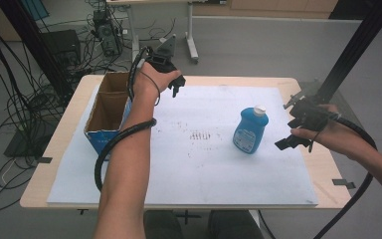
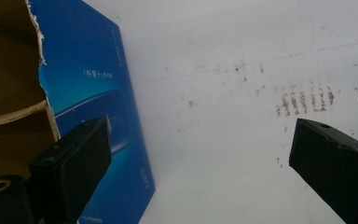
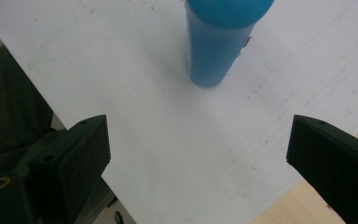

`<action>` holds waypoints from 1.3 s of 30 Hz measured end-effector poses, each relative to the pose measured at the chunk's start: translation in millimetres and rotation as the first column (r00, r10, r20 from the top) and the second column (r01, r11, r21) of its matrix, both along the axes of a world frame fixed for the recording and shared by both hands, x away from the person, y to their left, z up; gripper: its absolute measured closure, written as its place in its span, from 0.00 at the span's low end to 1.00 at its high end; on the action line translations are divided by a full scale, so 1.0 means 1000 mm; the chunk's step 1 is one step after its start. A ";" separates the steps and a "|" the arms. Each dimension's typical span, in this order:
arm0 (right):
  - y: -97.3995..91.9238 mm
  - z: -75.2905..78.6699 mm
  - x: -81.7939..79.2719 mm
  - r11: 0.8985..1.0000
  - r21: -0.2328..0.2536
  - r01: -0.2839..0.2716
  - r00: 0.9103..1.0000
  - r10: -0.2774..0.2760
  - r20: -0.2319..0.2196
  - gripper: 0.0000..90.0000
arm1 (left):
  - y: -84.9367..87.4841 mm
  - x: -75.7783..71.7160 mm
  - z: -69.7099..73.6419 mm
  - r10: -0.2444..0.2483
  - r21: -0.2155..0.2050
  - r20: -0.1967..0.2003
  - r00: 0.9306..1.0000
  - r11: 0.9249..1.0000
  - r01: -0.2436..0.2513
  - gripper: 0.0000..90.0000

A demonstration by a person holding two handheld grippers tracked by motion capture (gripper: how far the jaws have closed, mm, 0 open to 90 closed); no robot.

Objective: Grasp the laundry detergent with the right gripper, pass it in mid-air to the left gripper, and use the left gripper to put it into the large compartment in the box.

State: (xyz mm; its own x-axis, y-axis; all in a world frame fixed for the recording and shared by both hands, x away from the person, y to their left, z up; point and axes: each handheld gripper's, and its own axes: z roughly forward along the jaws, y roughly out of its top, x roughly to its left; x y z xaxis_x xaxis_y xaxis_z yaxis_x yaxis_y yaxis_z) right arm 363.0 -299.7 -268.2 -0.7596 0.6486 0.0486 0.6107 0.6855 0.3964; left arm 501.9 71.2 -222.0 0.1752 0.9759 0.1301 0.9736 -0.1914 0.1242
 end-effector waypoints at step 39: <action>0.018 -0.080 0.023 0.978 0.201 0.055 0.979 -0.092 0.180 0.04 | 0.003 -0.001 -0.006 -0.011 0.017 -0.009 1.000 1.000 0.011 0.07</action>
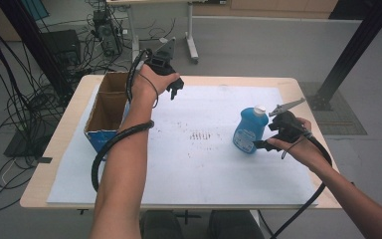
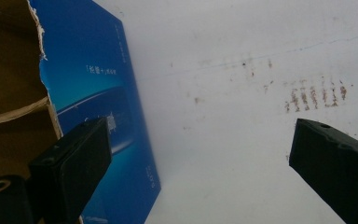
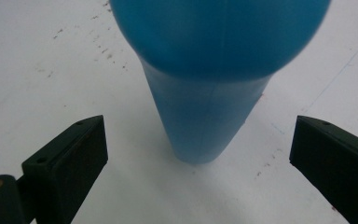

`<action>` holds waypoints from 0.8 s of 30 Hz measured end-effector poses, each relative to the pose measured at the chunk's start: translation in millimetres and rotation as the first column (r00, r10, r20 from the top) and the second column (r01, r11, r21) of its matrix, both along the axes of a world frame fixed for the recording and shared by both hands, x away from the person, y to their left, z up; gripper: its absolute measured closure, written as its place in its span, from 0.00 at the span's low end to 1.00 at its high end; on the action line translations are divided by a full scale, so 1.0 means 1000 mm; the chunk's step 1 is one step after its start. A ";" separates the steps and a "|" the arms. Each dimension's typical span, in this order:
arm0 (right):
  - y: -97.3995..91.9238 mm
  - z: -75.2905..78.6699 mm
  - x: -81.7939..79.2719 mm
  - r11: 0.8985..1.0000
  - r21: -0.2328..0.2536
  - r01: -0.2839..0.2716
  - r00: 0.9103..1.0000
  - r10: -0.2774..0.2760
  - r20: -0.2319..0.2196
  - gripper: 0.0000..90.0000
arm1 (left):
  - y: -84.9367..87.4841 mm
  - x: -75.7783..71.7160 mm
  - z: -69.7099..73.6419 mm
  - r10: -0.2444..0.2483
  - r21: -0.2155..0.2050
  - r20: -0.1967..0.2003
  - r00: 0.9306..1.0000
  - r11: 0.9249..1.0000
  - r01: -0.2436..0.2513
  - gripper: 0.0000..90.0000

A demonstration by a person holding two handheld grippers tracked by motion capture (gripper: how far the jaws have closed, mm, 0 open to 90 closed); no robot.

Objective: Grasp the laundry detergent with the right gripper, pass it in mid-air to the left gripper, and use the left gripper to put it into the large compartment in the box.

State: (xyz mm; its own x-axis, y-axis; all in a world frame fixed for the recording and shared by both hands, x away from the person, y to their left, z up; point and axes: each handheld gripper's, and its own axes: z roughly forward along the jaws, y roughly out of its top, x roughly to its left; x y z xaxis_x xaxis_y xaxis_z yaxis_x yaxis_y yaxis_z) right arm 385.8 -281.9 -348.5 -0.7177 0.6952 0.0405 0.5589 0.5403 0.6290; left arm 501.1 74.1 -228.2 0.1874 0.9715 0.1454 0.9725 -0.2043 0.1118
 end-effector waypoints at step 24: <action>0.006 -0.025 0.002 0.997 0.080 0.011 0.995 -0.019 0.102 0.04 | -0.006 -0.001 0.001 -0.006 0.004 0.003 1.000 1.000 0.006 0.07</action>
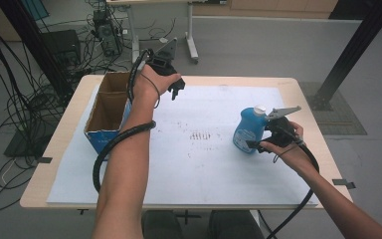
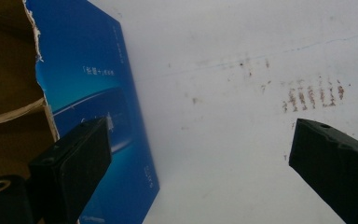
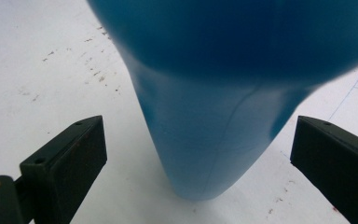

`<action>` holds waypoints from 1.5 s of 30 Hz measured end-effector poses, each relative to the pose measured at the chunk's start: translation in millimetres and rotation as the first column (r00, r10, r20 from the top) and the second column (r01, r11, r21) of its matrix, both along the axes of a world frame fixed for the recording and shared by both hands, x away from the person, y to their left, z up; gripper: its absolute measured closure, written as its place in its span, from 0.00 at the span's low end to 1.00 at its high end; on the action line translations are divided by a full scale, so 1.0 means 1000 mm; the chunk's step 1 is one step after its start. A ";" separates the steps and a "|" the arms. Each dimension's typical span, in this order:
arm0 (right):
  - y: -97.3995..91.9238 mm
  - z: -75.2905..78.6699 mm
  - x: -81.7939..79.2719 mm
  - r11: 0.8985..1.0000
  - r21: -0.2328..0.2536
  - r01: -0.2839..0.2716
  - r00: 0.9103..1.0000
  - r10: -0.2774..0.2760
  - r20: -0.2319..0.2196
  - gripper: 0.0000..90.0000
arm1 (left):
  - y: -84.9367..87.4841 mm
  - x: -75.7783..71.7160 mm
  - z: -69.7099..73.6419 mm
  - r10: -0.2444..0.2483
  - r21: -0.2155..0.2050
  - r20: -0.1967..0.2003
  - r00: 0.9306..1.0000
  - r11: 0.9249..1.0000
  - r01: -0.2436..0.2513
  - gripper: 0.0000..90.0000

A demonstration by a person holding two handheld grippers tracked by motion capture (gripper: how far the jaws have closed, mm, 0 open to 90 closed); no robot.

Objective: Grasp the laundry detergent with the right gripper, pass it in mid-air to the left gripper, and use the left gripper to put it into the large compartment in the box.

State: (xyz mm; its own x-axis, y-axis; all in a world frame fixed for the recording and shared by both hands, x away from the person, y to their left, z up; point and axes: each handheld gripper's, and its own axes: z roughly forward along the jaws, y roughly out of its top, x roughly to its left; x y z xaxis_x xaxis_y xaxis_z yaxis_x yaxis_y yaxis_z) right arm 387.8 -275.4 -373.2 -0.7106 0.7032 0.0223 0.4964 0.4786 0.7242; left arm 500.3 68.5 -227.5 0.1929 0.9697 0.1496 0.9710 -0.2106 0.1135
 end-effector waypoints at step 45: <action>0.004 -0.008 0.000 1.000 0.028 0.001 1.000 -0.001 0.030 0.04 | -0.003 0.000 0.000 -0.005 -0.005 0.002 1.000 1.000 0.005 0.07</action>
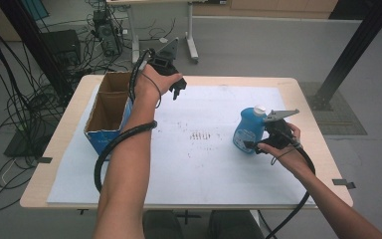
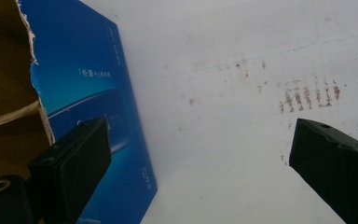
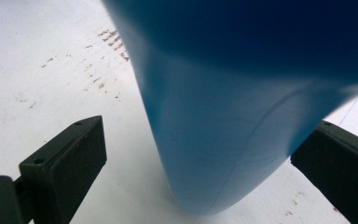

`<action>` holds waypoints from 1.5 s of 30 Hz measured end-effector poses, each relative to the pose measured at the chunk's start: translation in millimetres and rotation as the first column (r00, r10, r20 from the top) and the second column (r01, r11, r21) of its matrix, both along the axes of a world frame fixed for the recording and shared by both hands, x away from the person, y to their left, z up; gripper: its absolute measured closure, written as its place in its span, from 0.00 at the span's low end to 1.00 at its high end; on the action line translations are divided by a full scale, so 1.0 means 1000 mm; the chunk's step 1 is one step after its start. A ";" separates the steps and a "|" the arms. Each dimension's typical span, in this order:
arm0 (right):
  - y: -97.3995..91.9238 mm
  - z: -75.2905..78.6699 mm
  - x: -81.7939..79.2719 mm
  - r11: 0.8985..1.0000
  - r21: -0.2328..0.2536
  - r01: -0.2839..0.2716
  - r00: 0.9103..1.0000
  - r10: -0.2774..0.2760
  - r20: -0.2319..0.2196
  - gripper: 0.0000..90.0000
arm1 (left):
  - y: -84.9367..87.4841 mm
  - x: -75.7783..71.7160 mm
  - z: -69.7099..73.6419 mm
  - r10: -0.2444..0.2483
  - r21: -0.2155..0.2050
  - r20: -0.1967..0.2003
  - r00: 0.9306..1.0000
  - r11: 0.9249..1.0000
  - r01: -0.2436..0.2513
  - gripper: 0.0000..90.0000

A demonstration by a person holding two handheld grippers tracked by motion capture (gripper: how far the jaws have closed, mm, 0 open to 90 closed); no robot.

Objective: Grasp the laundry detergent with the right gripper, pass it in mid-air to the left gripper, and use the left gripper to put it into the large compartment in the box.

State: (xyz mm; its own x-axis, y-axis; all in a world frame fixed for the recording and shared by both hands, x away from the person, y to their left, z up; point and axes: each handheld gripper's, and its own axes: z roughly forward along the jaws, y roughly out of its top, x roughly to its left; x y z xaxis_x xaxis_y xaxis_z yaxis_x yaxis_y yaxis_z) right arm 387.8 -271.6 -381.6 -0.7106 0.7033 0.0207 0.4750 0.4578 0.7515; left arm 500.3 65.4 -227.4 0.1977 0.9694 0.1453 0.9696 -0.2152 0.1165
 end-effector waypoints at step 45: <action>0.000 -0.002 -0.003 1.000 0.011 -0.003 1.000 0.003 0.011 0.04 | -0.002 -0.001 0.004 -0.003 0.000 0.006 1.000 1.000 0.003 0.07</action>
